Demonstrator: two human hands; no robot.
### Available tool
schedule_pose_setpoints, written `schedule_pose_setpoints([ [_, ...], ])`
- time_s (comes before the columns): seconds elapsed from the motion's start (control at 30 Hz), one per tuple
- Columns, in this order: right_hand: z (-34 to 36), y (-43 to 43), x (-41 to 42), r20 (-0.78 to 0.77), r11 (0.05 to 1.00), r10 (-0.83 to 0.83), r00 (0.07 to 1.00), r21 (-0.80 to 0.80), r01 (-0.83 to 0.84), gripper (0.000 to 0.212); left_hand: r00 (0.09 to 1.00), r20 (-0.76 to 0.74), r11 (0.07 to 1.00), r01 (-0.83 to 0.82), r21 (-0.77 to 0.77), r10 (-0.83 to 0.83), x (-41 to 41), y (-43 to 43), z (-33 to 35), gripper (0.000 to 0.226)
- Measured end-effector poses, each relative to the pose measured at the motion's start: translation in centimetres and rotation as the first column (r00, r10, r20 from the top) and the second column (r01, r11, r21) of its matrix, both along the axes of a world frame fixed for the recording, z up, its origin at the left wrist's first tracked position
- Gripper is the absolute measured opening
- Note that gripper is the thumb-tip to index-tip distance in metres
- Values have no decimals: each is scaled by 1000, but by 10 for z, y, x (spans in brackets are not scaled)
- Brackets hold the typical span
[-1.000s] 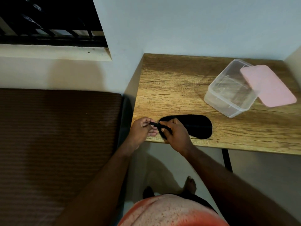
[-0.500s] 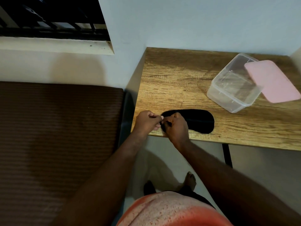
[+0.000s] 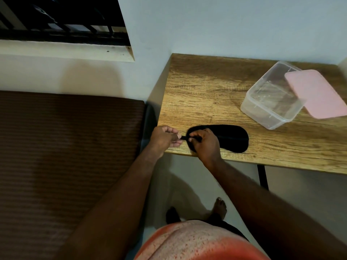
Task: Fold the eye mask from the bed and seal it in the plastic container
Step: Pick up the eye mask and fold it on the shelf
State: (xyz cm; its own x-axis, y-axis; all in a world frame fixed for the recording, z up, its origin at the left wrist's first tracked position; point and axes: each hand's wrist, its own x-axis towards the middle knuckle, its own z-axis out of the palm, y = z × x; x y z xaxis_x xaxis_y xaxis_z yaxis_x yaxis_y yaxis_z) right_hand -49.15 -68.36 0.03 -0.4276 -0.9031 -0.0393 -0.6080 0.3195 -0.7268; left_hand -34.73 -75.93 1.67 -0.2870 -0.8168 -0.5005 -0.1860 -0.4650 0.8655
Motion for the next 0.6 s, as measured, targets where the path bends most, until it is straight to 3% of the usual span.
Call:
schedule_pose_setpoints([
  [0.1, 2, -2, 6, 32, 999, -37, 999, -4, 37, 15, 999, -6, 999, -31, 24, 31, -1, -1, -1, 15],
  [0.3, 5, 1, 6, -60, 996, 48, 997, 75, -43, 23, 999, -33, 997, -34, 71, 36, -1, -1, 2, 19],
  [0.4, 8, 3, 9, -134, 985, 109, 985, 146, -89, 38, 1000, -25, 998, -16, 61, 17, -5, 0, 7, 20],
  [0.5, 10, 3, 13, -216, 979, 132, 967, 181, -94, 52, 999, 18, 999, 29, -31, -29, -11, 1, 11, 24],
  [0.6, 14, -1, 15, -214, 984, 76, 974, 172, -39, 44, 987, 135, 982, 112, -149, -92, -16, 0, 12, 25],
])
